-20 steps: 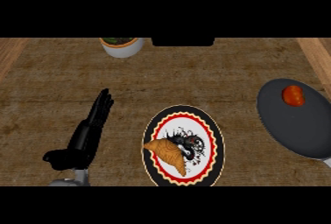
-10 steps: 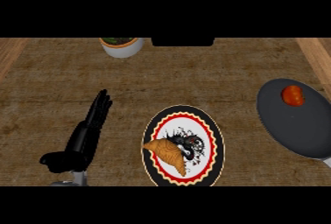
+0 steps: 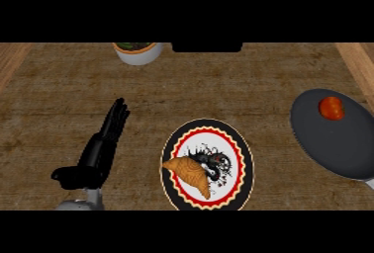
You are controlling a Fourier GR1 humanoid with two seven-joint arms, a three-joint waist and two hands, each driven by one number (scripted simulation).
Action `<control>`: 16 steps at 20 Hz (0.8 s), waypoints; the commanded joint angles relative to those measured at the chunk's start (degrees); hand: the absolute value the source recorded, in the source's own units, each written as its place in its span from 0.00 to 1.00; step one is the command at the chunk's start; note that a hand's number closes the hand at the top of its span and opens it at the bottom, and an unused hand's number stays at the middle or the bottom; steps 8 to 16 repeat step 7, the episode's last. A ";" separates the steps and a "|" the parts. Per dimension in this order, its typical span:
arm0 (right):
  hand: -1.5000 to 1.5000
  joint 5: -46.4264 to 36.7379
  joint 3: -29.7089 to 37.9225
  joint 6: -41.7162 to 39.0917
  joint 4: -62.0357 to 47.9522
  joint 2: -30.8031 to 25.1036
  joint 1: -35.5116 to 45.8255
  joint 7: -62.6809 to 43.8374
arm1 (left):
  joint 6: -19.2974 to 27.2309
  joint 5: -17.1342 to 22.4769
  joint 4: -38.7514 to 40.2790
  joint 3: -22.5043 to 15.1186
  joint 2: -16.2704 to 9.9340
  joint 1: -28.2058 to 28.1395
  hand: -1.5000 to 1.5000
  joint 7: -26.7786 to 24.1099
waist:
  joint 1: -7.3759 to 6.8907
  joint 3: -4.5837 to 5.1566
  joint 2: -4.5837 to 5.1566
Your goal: Pick the tomato from the plate and place it in the pan
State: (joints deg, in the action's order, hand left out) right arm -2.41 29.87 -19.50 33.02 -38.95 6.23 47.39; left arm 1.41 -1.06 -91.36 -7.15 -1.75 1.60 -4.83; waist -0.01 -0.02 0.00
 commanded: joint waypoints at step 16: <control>0.00 -0.51 -0.91 1.76 0.53 -1.75 -2.10 7.10 | -0.04 -1.11 2.53 -0.51 1.60 0.36 0.50 -1.30 | 0.06 -0.01 0.03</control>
